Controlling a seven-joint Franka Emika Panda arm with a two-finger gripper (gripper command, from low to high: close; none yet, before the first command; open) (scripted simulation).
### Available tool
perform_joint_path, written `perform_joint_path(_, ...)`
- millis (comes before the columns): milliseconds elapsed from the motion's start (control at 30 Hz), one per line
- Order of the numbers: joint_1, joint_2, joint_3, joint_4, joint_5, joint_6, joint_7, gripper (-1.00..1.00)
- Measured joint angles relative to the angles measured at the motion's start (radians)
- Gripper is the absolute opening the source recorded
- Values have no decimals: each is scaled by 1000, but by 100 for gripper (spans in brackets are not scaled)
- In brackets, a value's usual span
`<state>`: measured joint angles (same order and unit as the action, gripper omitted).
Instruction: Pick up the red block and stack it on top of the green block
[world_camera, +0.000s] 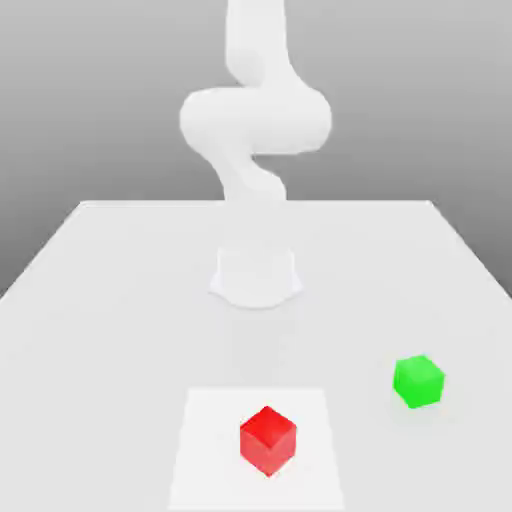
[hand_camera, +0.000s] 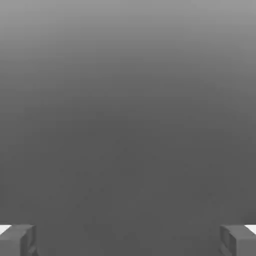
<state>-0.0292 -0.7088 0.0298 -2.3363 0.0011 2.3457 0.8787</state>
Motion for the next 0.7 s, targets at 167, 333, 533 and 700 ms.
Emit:
perform_joint_path(167,-54,187,59,-74,-5,94,167,0)
perform_joint_path(333,-99,368,110,-146,-19,184,335,0)
perform_joint_path(533,-128,586,146,-233,-44,293,542,0)
perform_joint_path(700,-122,767,147,-305,-47,384,702,0)
